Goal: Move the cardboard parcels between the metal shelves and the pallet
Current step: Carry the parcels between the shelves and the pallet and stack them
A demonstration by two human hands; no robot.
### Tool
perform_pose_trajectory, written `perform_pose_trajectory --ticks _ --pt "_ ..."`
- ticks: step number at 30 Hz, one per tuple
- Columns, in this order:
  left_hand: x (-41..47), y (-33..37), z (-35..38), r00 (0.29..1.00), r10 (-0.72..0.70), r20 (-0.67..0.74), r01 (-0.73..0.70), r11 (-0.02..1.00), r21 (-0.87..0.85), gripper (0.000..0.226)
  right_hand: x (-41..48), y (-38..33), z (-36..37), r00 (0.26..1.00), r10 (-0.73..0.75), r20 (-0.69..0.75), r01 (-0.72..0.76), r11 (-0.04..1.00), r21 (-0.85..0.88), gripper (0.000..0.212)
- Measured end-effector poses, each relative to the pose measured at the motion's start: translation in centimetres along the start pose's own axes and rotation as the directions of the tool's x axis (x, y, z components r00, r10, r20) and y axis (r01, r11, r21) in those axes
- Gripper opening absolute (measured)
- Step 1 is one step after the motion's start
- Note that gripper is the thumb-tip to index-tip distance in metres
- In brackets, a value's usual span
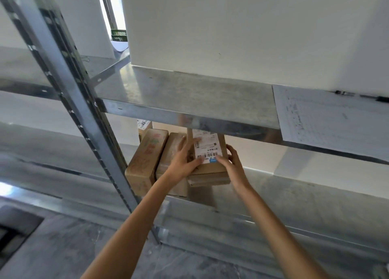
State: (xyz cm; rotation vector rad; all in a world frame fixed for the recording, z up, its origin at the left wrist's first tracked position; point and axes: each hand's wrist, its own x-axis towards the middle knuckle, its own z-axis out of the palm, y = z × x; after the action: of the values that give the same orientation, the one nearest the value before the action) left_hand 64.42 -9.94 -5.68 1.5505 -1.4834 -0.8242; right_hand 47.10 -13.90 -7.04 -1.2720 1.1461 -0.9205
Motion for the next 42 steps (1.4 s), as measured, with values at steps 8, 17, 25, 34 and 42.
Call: perform_pose_trajectory --ticks 8,17,25,34,42 --pt "-5.6 0.4 -3.1 0.997 0.022 -0.073 -0.040 0.966 -0.254 0.063 -4.5 -1.8 3.2 0.963 -0.095 0.253 0.120 0.989 -0.083 0.049" --pt "-20.1 -2.0 -9.4 0.957 -0.030 -0.290 -0.061 0.952 -0.300 0.058 -14.6 -2.0 11.9 0.839 -0.312 0.446 0.410 0.901 -0.139 0.077" --pt "-33.5 -4.5 -15.4 0.813 -0.044 -0.581 -0.004 0.997 -0.080 0.054 -23.9 -0.7 23.4 0.691 -0.430 0.581 0.589 0.801 -0.106 0.064" --pt "-43.7 -4.8 -22.3 0.607 -0.064 -0.792 -0.005 0.996 -0.084 0.054 -29.9 -2.7 34.2 0.485 -0.487 0.726 0.629 0.771 0.097 0.057" --pt "-46.9 -7.0 -30.8 0.476 -0.027 -0.879 0.039 0.999 -0.009 0.059 -30.0 -4.4 46.0 0.281 -0.545 0.790 0.660 0.707 0.254 0.053"
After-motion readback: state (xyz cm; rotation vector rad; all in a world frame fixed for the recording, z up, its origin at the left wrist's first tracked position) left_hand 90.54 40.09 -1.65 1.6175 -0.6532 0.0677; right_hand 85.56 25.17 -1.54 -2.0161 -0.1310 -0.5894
